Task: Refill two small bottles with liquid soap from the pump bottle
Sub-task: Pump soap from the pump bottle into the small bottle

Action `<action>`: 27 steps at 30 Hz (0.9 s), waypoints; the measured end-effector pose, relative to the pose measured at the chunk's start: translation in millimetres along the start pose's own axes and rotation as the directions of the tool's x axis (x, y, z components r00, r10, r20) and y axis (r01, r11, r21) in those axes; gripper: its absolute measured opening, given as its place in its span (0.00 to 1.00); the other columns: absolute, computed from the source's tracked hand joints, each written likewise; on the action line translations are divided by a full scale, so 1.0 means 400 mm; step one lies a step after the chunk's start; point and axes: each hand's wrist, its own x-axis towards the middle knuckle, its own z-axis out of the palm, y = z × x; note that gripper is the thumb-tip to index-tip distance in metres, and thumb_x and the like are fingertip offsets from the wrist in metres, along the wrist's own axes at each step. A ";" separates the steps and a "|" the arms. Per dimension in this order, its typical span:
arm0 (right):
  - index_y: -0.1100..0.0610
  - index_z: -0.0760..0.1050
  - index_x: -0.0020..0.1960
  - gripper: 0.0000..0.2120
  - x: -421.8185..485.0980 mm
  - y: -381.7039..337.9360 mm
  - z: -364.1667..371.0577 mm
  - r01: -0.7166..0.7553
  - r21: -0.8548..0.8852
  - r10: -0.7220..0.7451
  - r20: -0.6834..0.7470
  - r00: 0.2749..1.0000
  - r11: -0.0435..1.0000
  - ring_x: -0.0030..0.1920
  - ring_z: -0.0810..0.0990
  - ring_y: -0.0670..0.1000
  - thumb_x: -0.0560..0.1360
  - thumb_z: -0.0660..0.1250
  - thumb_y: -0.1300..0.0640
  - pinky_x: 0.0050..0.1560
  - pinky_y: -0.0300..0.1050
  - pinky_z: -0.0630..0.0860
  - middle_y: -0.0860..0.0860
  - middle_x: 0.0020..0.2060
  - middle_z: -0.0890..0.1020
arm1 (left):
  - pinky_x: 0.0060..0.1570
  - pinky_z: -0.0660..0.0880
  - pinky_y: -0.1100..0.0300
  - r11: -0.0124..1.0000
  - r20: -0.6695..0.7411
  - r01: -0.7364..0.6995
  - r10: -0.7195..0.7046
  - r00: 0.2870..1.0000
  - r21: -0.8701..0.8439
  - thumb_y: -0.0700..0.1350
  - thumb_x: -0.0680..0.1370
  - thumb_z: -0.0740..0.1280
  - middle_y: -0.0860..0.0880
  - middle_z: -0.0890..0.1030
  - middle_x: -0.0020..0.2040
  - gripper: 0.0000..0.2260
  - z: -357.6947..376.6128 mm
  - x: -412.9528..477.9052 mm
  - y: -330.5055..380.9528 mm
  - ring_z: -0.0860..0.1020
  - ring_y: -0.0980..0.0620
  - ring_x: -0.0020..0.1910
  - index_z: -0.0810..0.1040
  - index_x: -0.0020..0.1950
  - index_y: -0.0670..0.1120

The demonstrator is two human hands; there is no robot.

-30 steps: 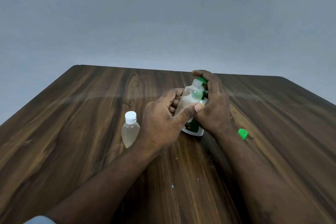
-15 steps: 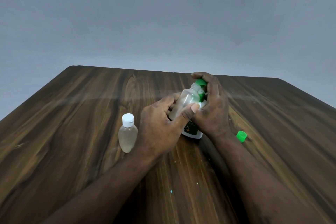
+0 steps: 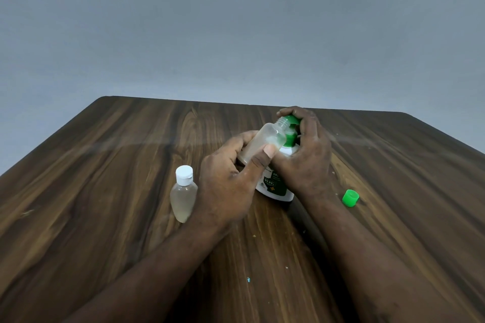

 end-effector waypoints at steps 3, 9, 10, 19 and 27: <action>0.57 0.78 0.63 0.25 0.000 0.002 0.001 -0.004 -0.015 0.004 0.005 1.000 1.000 0.53 0.79 0.41 0.68 0.80 0.57 0.52 0.36 0.77 0.47 0.56 0.82 | 0.40 0.78 0.61 1.000 -0.001 0.002 -0.002 1.000 -0.020 0.58 0.80 0.69 0.53 0.86 0.43 0.17 -0.002 0.001 -0.006 0.84 0.56 0.42 0.83 0.65 0.50; 0.56 0.75 0.70 0.31 0.003 0.013 -0.019 0.030 -0.047 -0.025 0.094 0.995 0.998 0.58 0.81 0.46 0.70 0.79 0.54 0.54 0.45 0.81 0.48 0.62 0.80 | 0.41 0.79 0.59 0.998 0.015 0.026 -0.025 1.000 -0.050 0.59 0.81 0.68 0.53 0.86 0.44 0.16 0.000 -0.003 -0.008 0.84 0.56 0.42 0.82 0.65 0.52; 0.55 0.74 0.71 0.32 0.005 0.016 -0.025 0.039 -0.038 -0.035 0.117 0.993 0.999 0.59 0.81 0.46 0.70 0.80 0.54 0.54 0.46 0.81 0.47 0.63 0.80 | 0.40 0.79 0.58 0.998 0.017 0.028 -0.027 0.999 -0.053 0.60 0.81 0.68 0.52 0.86 0.44 0.17 0.000 -0.002 -0.009 0.84 0.55 0.41 0.82 0.65 0.53; 0.60 0.80 0.68 0.23 0.052 0.024 -0.073 -0.229 0.431 0.090 0.320 0.943 0.873 0.61 0.83 0.56 0.75 0.64 0.54 0.60 0.57 0.79 0.53 0.61 0.85 | 0.35 0.79 0.56 0.984 0.062 0.107 -0.099 0.993 -0.142 0.59 0.80 0.69 0.48 0.86 0.46 0.13 -0.012 0.003 -0.005 0.82 0.53 0.35 0.81 0.63 0.59; 0.61 0.84 0.54 0.25 0.255 -0.063 -0.081 -0.647 0.281 0.424 0.564 0.709 0.708 0.39 0.85 0.56 0.86 0.58 0.42 0.38 0.45 0.77 0.56 0.45 0.88 | 0.36 0.79 0.63 0.983 0.069 0.120 -0.111 0.991 -0.137 0.57 0.77 0.69 0.53 0.87 0.54 0.17 -0.012 0.000 -0.002 0.84 0.56 0.41 0.80 0.65 0.57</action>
